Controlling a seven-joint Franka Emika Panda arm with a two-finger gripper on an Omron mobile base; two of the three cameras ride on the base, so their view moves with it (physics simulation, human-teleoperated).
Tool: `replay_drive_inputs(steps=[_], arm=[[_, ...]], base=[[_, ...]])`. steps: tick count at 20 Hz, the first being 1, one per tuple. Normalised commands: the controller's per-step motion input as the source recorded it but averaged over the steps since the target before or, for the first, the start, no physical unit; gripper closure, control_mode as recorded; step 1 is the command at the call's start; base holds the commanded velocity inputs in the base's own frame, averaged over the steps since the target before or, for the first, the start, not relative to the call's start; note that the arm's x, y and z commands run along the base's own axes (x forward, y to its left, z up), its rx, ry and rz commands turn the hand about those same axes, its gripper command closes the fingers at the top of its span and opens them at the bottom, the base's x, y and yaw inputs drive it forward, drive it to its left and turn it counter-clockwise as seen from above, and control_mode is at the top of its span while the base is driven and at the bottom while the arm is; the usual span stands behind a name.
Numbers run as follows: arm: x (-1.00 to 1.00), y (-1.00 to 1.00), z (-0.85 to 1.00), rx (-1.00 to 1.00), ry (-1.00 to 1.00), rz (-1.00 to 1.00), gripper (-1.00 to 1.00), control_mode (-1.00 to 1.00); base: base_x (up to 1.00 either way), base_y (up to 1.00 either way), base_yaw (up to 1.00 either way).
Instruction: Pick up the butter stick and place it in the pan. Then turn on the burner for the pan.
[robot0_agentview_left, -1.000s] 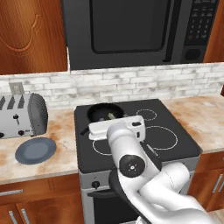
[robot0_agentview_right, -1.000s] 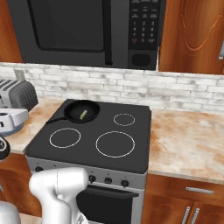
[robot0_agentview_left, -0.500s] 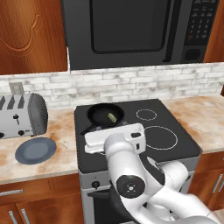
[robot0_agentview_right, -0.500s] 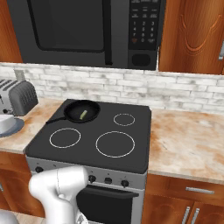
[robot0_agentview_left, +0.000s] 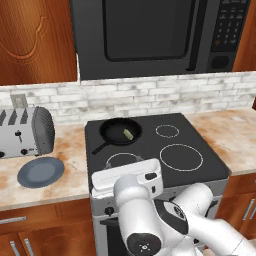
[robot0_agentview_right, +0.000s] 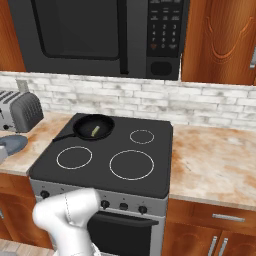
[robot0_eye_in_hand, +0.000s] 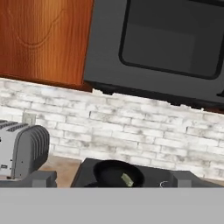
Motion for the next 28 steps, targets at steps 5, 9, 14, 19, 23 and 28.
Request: replay_drive_inputs(steps=[5,9,14,19,23,28], arm=[[-0.15,-0.33,-0.71,0.0,-0.16,0.13,-1.0,-1.0],[-0.11,-0.51,-0.64,0.01,-0.15,0.15,-1.0,-1.0],[-0.09,-0.52,-0.44,0.02,-0.11,0.15,-1.0,-1.0],[-0.07,-0.62,-0.42,0.04,-0.09,0.16,-1.0,-1.0],[0.0,-0.57,-0.42,0.04,-0.1,0.14,-1.0,-1.0],[0.0,-0.41,-0.33,0.01,-0.09,0.12,-1.0,-1.0]], base=[[0.0,0.0,0.0],[0.0,0.0,0.0],[0.0,0.0,0.0],[0.0,0.0,0.0],[0.0,0.0,0.0],[0.0,0.0,0.0]])
